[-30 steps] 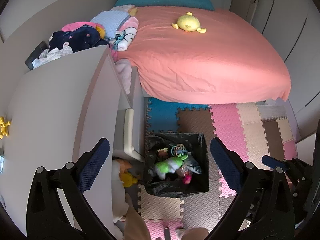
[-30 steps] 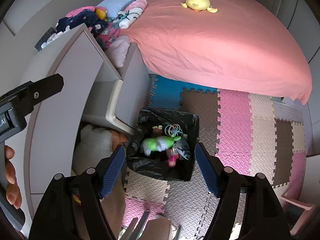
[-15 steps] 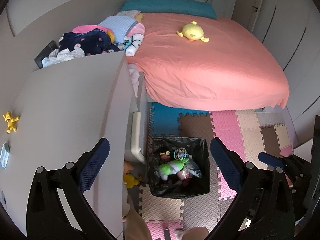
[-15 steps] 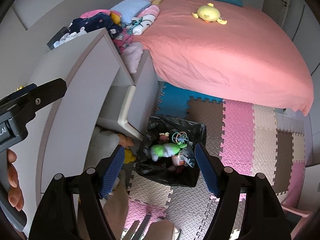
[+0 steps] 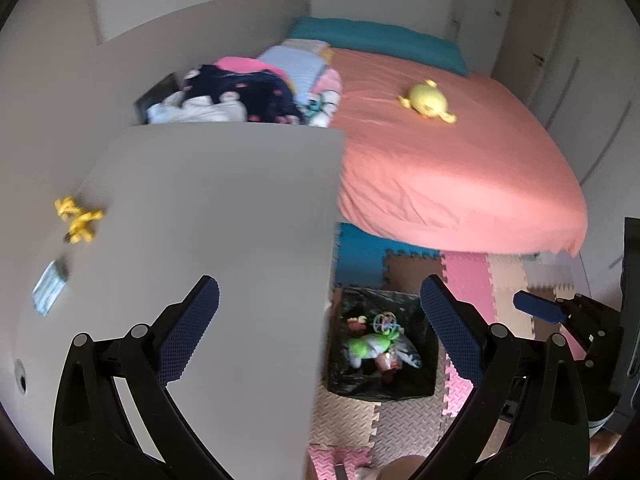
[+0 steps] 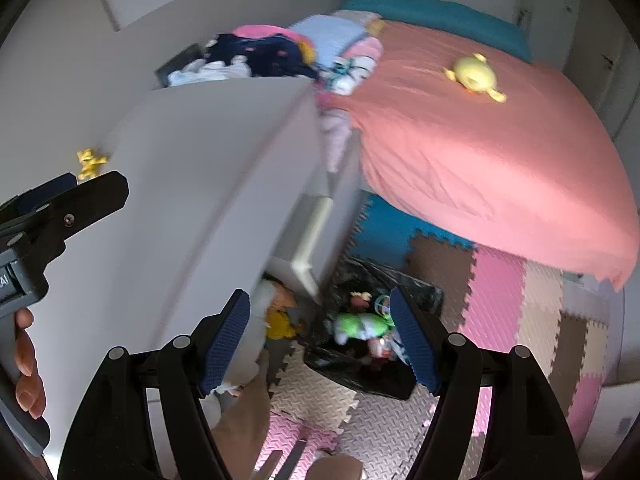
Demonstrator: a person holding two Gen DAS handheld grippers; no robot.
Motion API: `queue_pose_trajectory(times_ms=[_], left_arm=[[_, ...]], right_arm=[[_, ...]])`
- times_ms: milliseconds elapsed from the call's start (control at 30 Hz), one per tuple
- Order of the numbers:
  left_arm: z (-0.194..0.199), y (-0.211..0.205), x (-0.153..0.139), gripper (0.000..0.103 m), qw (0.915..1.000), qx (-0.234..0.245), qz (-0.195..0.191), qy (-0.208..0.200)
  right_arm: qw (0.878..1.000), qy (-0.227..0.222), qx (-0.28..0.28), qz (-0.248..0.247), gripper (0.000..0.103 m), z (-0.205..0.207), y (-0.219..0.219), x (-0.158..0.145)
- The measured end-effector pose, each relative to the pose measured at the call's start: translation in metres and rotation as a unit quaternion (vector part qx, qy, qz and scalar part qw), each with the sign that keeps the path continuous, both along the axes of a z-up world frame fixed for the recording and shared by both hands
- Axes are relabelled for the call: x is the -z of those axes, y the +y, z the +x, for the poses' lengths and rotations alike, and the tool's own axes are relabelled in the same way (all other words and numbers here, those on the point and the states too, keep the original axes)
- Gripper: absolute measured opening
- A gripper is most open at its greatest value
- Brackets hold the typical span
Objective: Collect trash
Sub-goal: 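Move both grippers back toward the giraffe teether and blue box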
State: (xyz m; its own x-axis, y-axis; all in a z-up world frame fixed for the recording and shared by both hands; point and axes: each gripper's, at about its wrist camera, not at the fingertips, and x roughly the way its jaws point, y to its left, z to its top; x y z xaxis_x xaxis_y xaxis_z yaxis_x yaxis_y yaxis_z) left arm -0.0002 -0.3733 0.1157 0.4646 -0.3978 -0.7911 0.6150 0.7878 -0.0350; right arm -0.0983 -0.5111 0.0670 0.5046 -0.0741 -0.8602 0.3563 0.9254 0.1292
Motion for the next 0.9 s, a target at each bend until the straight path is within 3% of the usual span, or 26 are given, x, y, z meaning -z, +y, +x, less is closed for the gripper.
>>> queue_pose_trajectory(times_ms=[300,567,900], left_arm=[[0.039,0.097,-0.008,0.097,0.9984,-0.055,0.014,-0.007],[0.093,0.193,-0.007,0.097,0.9918,-0.127,0.006,0.008],[0.153,0.267,0.017,0.097,0.9886,-0.142,0.009,0.049]], right_arm=[[0.996,-0.009,-0.084,-0.009,0.073,0.062,0.078,-0.020],[0.990,-0.003,-0.142,-0.001,0.073,0.123,0.141,-0.018],[0.981,0.007,-0.193,0.003,0.073,0.209,0.206,-0.014]])
